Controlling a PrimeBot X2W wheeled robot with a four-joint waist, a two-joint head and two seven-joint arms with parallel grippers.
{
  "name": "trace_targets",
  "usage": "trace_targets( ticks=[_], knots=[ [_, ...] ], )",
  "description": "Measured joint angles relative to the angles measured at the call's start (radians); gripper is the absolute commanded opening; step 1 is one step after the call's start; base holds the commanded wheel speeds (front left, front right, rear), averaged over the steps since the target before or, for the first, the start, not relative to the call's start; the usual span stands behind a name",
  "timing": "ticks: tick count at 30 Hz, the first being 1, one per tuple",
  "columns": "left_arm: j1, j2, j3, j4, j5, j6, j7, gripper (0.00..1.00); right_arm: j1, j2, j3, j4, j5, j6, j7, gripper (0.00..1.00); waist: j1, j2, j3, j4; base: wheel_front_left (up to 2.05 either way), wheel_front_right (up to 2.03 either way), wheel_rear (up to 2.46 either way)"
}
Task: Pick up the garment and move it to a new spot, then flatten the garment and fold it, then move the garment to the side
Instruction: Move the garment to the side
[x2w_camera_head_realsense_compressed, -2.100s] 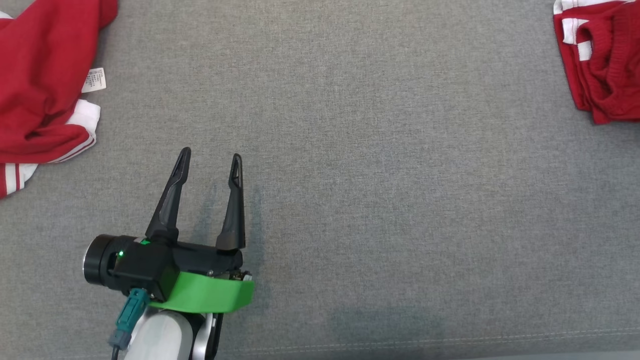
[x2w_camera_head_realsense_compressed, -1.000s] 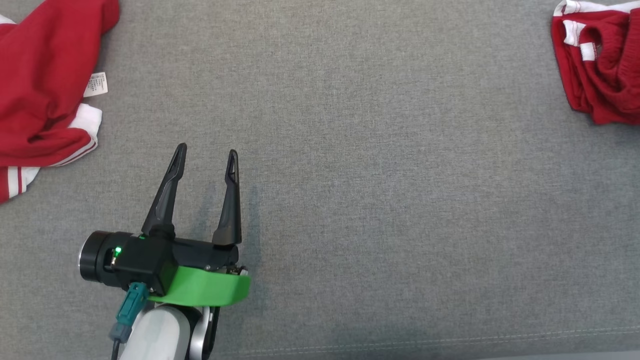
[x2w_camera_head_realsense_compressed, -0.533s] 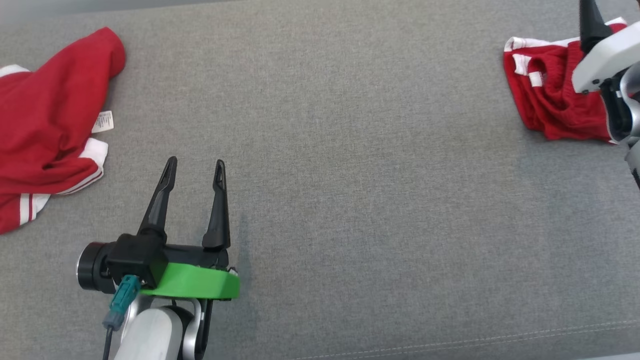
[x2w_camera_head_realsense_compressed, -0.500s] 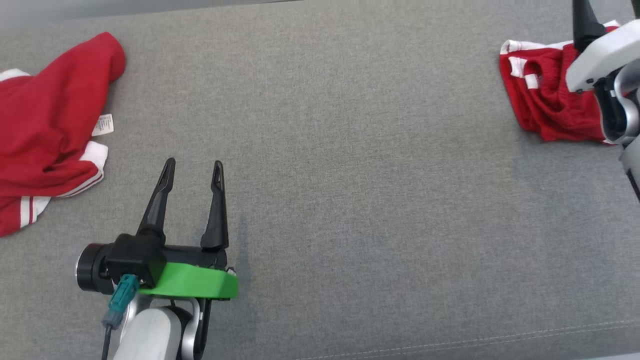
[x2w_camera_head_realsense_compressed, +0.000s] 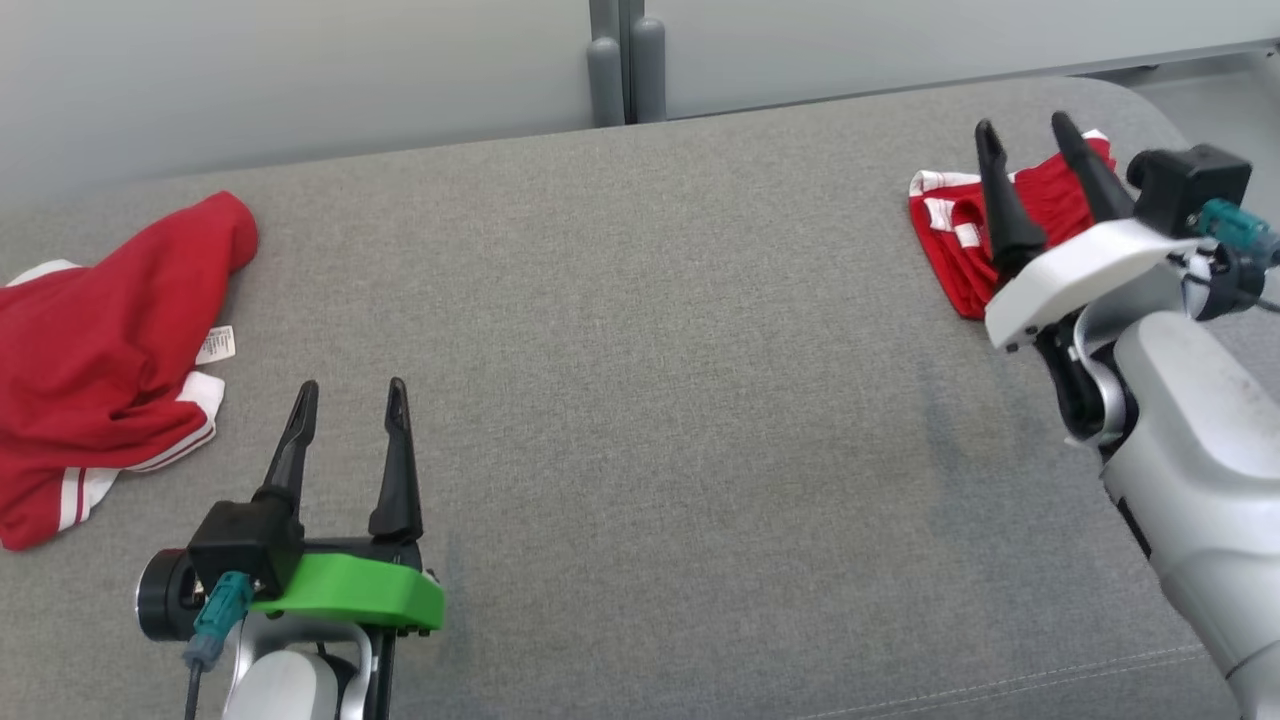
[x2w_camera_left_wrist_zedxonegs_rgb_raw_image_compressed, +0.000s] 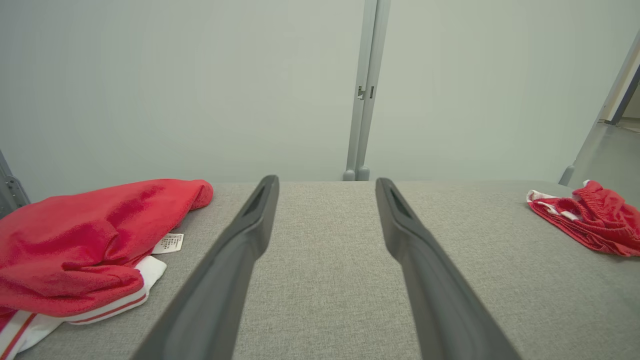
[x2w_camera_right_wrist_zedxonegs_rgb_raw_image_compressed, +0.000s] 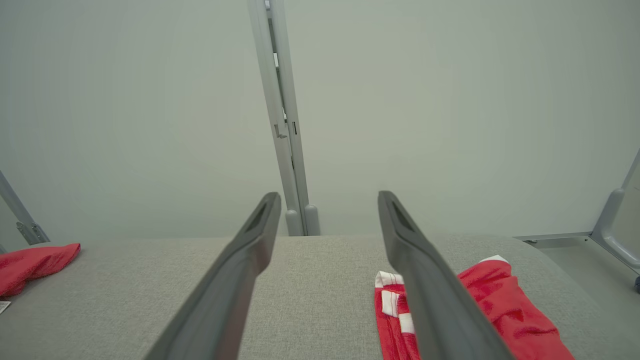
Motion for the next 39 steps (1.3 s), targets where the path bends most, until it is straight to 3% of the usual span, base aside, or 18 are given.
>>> trace_targets(
  ticks=[7, 17, 25, 39],
  knots=[
    [0.055, 0.0, 0.057, 0.018, -0.023, 0.0, 0.0, 1.0, 0.142, 0.067, 0.013, -0.077, -0.037, -0.018, 0.0, 1.0, 0.0, 0.0, -0.065, -0.023, 0.0, 0.0, 0.0],
    [0.095, -0.001, 0.083, 0.017, -0.037, 0.0, 0.0, 1.0, 0.281, 0.099, 0.01, -0.185, -0.083, -0.038, 0.0, 1.0, 0.0, 0.0, -0.103, -0.04, 0.0, 0.0, 0.0],
    [0.128, -0.001, 0.092, 0.009, -0.061, 0.0, 0.0, 1.0, 0.361, 0.096, -0.007, -0.236, -0.121, -0.063, 0.0, 1.0, 0.0, 0.0, -0.118, -0.037, 0.0, 0.0, 0.0],
    [0.172, -0.001, 0.113, 0.01, -0.069, 0.0, 0.0, 1.0, 0.472, 0.106, -0.052, -0.303, -0.16, -0.071, 0.0, 1.0, 0.0, 0.0, -0.125, -0.042, 0.0, 0.0, 0.0]
  ],
)
